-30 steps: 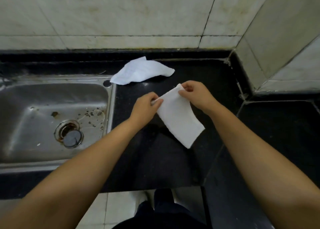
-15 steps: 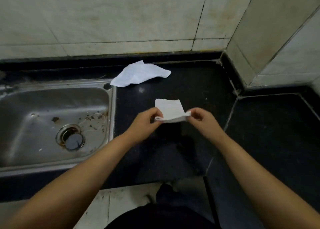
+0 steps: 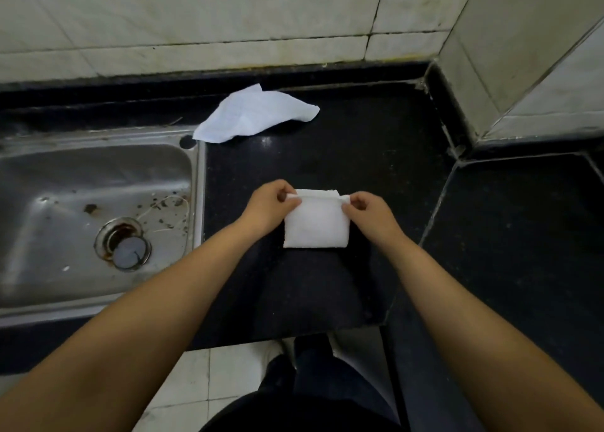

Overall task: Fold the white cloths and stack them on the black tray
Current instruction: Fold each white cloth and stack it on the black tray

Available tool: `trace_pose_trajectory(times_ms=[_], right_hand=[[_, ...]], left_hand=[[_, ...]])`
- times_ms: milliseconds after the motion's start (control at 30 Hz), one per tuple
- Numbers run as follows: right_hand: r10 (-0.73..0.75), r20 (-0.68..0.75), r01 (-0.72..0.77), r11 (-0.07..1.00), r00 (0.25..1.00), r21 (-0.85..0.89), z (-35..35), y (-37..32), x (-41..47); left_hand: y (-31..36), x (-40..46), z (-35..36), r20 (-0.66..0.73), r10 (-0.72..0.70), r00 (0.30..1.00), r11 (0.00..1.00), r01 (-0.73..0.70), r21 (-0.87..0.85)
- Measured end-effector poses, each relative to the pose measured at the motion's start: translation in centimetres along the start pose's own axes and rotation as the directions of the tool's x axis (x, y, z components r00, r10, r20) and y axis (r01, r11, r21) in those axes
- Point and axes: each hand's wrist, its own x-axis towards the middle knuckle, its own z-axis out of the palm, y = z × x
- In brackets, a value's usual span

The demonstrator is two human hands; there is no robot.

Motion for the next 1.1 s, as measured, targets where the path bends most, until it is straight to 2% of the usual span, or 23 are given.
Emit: trace_pose_trajectory(times_ms=[200, 433, 567, 700, 833, 900, 933, 1000, 1033, 1100], right_hand=[[0.030, -0.063, -0.041, 0.984, 0.998, -0.173, 1.8, 0.2, 3.9], [0.000, -0.104, -0.039, 0.925, 0.995, -0.378, 2.4, 0.4, 3.7], [0.040, -0.095, -0.086, 0.826, 0.995, -0.557, 2.5, 0.1, 2.8], [0.036, -0.132, -0.116, 0.732, 0.991, -0.672, 3.8, -0.1, 2.3], [0.103, -0.107, -0.148, 0.724, 0.989, -0.674, 4.2, -1.0, 2.6], [0.135, -0.084, -0.158, 0.762, 0.987, -0.628, 4.0, -1.1, 2.7], [0.158, -0.071, -0.171, 0.816, 0.985, -0.552, 3.8, -1.2, 2.7], [0.213, -0.033, -0.214, 0.937, 0.976, -0.276, 3.0, -1.4, 2.7], [0.242, -0.009, -0.242, 0.964, 0.970, -0.108, 2.5, -1.7, 2.5], [0.304, 0.042, -0.306, 0.927, 0.952, 0.218, 1.4, -2.3, 2.1]], left_hand=[[-0.8, 3.1, 1.5, -0.047, -0.111, 0.993, 0.990, 0.114, 0.087], [-1.7, 2.4, 2.7, -0.173, -0.079, 0.982, 0.980, 0.109, 0.165], [-1.7, 0.8, 2.9, -0.299, -0.113, 0.948, 0.915, 0.216, 0.340], [-1.7, -0.1, 3.9, -0.258, -0.199, 0.946, 0.819, 0.305, 0.486], [-0.7, 0.7, 4.1, -0.191, -0.222, 0.956, 0.800, 0.290, 0.524], [-0.6, 0.6, 3.9, -0.184, -0.198, 0.963, 0.844, 0.263, 0.467], [-0.5, 0.6, 3.6, -0.189, -0.179, 0.965, 0.887, 0.242, 0.393], [0.0, 0.2, 2.8, -0.176, -0.181, 0.968, 0.972, 0.203, 0.121], [0.4, 0.1, 2.4, -0.157, -0.200, 0.967, 0.980, 0.198, -0.028], [1.0, 0.4, 1.7, -0.128, -0.240, 0.962, 0.946, 0.202, -0.256]])
